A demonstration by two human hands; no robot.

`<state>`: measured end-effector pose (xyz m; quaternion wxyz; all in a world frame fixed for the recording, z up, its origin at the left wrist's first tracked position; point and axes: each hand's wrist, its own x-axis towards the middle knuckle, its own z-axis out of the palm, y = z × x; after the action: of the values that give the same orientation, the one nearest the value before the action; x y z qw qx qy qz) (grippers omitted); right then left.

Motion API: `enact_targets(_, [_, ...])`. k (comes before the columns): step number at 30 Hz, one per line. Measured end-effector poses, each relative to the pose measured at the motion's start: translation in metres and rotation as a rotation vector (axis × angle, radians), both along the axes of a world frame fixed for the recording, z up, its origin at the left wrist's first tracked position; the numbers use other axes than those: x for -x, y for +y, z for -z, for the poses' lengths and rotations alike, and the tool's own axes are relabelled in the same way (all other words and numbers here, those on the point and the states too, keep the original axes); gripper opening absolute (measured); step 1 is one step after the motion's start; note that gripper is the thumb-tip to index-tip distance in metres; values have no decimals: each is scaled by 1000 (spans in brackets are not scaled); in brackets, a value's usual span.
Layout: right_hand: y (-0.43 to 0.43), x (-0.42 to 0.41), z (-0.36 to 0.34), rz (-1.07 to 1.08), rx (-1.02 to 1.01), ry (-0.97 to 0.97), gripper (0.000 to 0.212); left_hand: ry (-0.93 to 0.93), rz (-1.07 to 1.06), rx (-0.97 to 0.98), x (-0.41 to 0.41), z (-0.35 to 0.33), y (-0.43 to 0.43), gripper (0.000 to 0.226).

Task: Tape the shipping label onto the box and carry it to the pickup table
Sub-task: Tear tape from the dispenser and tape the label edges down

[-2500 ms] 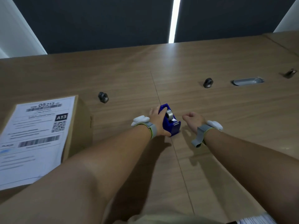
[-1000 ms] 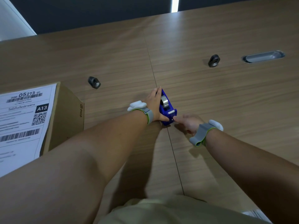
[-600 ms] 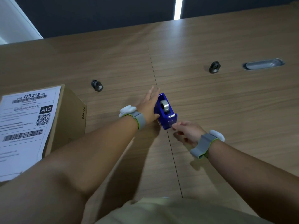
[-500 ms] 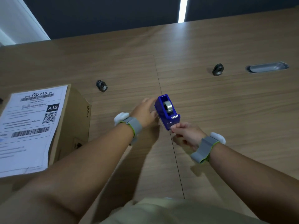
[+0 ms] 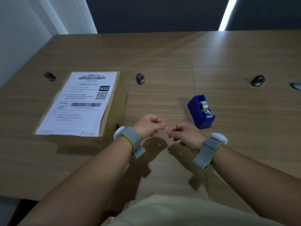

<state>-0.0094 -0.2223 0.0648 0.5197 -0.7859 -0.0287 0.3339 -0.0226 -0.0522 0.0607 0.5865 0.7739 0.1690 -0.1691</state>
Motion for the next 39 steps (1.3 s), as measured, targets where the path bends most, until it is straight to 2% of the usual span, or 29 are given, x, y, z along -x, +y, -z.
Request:
enact_targets(5, [47, 18, -11, -15, -18, 17, 4, -159, -30, -179, 33, -19, 42, 9])
enact_targets(10, [96, 28, -26, -35, -65, 121, 6, -231, -148, -244, 59, -39, 83, 11])
enact_targets(13, [126, 35, -37, -61, -54, 82, 10, -242, -228, -257, 76, -51, 108, 9])
enact_targets(19, [178, 47, -57, -152, 61, -59, 15, -266, -349, -237, 100, -55, 153, 12])
enact_targets(26, [223, 47, -64, -289, 218, -134, 4, -252, -425, -292, 110, -41, 186, 10])
enact_targets(30, [238, 50, -70, -345, 383, -244, 17, -230, -445, -300, 114, -30, 195, 16])
enact_targets(33, [245, 53, -75, -398, 500, -304, 18, -230, -453, -300, 118, -21, 195, 13])
enact_targets(39, [255, 58, -76, -409, 609, -380, 24, -276, -420, -337, 122, -15, 198, 9])
